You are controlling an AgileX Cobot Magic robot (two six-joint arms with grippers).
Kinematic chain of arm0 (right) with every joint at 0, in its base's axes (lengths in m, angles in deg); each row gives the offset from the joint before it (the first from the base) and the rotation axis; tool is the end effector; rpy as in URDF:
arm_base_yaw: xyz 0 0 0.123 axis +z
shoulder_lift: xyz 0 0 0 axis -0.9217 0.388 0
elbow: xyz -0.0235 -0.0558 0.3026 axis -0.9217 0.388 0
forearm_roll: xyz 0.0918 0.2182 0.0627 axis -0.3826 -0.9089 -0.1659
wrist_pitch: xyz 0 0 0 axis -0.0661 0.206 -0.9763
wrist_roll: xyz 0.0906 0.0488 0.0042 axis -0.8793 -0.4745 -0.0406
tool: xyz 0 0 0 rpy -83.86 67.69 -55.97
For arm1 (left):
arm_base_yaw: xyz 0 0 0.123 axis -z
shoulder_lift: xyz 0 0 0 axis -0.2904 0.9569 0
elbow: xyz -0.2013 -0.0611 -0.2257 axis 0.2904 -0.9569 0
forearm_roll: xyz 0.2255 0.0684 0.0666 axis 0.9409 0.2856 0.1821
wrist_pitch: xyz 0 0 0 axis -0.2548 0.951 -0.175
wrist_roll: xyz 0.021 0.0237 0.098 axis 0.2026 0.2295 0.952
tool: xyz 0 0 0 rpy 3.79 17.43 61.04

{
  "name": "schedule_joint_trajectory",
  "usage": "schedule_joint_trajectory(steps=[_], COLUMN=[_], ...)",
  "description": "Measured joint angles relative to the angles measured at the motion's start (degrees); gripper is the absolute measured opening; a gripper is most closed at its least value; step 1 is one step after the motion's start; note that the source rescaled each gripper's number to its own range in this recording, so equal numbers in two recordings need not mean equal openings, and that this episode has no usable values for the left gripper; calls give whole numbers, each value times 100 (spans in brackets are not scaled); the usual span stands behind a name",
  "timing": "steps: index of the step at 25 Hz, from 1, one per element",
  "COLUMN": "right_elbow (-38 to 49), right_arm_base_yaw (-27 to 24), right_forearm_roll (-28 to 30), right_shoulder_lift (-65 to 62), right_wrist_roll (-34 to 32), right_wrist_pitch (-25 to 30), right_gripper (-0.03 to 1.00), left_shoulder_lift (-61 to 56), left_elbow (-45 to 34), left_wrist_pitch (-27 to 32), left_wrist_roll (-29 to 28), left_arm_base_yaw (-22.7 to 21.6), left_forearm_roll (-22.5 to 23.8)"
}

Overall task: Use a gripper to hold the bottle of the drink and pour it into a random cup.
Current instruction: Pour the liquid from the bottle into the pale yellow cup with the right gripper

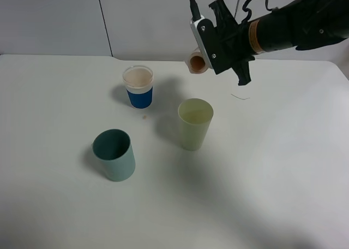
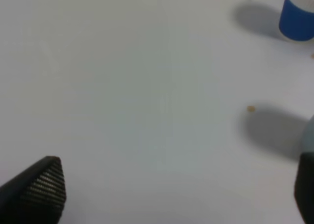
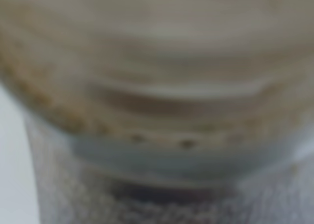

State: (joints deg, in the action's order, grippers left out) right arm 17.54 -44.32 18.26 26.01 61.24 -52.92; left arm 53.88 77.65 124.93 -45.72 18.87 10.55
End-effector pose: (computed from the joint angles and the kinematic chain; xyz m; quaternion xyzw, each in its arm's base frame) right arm 0.3350 0.1672 0.2444 -0.8230 0.3340 -0.2192 0.4038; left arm -0.0251 0.0013 0.2704 0.0223 0.8482 -0.0017 0.5291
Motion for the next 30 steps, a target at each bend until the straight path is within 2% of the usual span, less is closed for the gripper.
schedule_joint_trajectory(steps=[6, 10, 30], right_elbow=[6, 46, 95], right_arm_base_yaw=[125, 267, 503], right_forearm_roll=[0, 0, 0], right_shoulder_lift=[-92, -92, -92], right_wrist_roll=[349, 784, 1578], right_wrist_pitch=[9, 274, 907], right_gripper=[0, 0, 0], left_shoulder_lift=[0, 0, 0], left_elbow=[0, 0, 0], left_wrist_pitch=[0, 0, 0], left_wrist_roll=[0, 0, 0], left_arm_base_yaw=[0, 0, 0], left_forearm_roll=[0, 0, 0])
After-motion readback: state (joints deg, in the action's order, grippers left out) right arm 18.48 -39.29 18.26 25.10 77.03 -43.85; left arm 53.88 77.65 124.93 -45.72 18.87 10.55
